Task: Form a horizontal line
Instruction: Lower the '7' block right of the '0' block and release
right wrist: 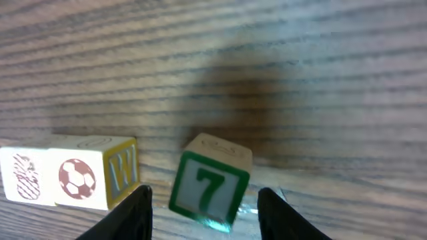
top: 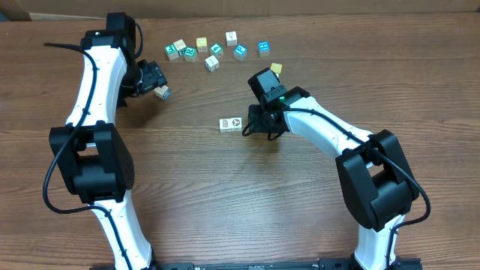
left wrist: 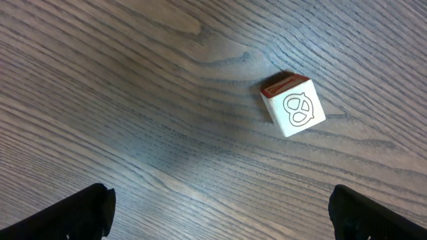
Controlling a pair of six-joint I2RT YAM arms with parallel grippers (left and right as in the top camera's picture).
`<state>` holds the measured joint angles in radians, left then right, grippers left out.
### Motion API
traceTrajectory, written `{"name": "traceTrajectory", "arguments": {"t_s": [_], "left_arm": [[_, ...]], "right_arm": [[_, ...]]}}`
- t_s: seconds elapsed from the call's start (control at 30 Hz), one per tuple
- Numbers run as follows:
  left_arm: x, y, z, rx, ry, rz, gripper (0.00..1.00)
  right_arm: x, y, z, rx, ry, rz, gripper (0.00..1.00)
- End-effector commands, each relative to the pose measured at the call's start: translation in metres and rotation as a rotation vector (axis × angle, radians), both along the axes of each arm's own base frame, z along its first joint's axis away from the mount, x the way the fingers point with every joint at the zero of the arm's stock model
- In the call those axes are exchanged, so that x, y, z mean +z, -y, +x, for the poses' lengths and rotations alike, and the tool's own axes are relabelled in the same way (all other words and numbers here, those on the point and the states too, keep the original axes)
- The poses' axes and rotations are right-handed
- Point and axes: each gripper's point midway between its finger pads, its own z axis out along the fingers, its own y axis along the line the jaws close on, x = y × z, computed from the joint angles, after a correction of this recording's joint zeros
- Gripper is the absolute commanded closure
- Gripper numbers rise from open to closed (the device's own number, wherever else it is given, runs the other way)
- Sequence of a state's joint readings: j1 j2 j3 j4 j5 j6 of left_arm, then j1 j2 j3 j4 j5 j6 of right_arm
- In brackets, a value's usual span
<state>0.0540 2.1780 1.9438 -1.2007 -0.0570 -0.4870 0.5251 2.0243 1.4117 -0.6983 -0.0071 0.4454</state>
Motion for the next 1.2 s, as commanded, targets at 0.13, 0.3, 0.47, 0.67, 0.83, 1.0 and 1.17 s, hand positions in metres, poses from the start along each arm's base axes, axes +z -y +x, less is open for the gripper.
{"name": "traceTrajectory", "arguments": {"t_s": [0.13,0.3,0.47,0.67,0.83,1.0,1.17], "left_arm": [[0.000,0.001,0.004,-0.013,0.006,0.006,0.00],[0.000,0.001,0.004,-0.013,0.006,0.006,0.00],[0.000,0.001,0.004,-0.013,0.006,0.006,0.00],[0.000,0.002,0.004,-0.016,0.006,0.006,0.00],[0.000,0.003,0.004,-0.016,0.006,0.006,0.00],[0.000,0.003,0.004,-0.016,0.006,0.006,0.00],[0.000,0.003,0.004,-0.016,0.006,0.006,0.00]], "right_arm": [[0.044,-0.001,0.025,-0.024,0.086,0.041,0.48],[0.068,0.014,0.039,-0.066,0.110,0.052,0.47],[0.069,0.044,0.039,-0.125,0.071,0.029,0.41],[0.059,0.073,0.020,-0.166,-0.038,-0.026,0.09],[0.053,0.081,0.007,-0.171,-0.098,-0.054,0.00],[0.051,0.082,0.002,-0.170,-0.115,-0.061,0.00],[0.048,0.083,0.000,-0.170,-0.122,-0.065,0.00]]}}
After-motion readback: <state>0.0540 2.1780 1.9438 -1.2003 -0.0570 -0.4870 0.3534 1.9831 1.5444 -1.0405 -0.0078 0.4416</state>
